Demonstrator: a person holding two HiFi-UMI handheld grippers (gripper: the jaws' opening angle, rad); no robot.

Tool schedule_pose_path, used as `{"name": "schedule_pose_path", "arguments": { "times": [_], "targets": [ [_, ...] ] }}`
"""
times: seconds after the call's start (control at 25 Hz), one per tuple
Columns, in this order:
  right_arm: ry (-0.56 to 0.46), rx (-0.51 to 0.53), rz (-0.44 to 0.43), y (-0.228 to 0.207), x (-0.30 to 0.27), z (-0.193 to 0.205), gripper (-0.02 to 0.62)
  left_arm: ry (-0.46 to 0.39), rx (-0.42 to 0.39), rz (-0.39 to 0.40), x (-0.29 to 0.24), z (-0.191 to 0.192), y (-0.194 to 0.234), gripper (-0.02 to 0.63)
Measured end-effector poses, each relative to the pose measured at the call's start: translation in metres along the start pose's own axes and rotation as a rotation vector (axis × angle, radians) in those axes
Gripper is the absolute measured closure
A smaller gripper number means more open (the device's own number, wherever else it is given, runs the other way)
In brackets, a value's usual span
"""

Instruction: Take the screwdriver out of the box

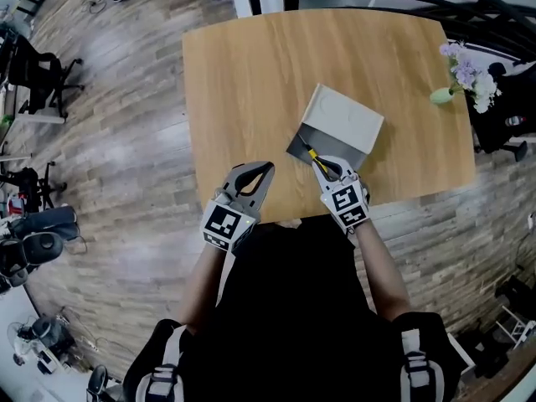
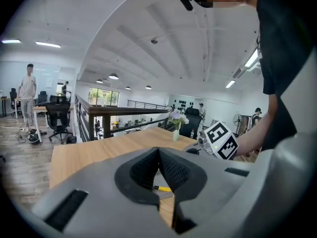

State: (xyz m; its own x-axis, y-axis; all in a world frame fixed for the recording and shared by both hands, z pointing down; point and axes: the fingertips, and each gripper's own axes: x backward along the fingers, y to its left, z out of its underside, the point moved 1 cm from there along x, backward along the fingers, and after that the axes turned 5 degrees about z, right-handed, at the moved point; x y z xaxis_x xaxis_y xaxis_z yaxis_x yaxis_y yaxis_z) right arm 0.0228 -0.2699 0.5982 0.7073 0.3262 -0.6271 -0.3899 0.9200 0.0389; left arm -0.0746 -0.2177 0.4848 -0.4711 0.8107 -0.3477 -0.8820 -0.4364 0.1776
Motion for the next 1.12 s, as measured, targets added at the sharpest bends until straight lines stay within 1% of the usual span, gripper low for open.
{"name": "schedule_pose_path", "arguments": {
  "times": [0.28, 0.6, 0.8, 1.12],
  "targets": [
    [0.083, 0.045, -0.048, -0.012, -0.025, 0.03, 0.563, -0.008, 0.011, -0.057, -0.003, -0.001, -0.004, 0.584],
    [0.17, 0.083, -0.118, -0.015, -0.042, 0.064, 0.563, -0.01, 0.027, -0.129, -0.003, -0.002, -0.01, 0.584],
    [0.214, 0.05, -0.168, -0.019, -0.053, 0.085, 0.562, -0.006, 0.051, -0.178, 0.0, 0.002, -0.015, 0.584],
    [0.247, 0.035, -0.22, -0.019, -0.071, 0.099, 0.561, 0.018, 0.06, -0.224, 0.0, 0.008, -0.023, 0.584]
  ]
}}
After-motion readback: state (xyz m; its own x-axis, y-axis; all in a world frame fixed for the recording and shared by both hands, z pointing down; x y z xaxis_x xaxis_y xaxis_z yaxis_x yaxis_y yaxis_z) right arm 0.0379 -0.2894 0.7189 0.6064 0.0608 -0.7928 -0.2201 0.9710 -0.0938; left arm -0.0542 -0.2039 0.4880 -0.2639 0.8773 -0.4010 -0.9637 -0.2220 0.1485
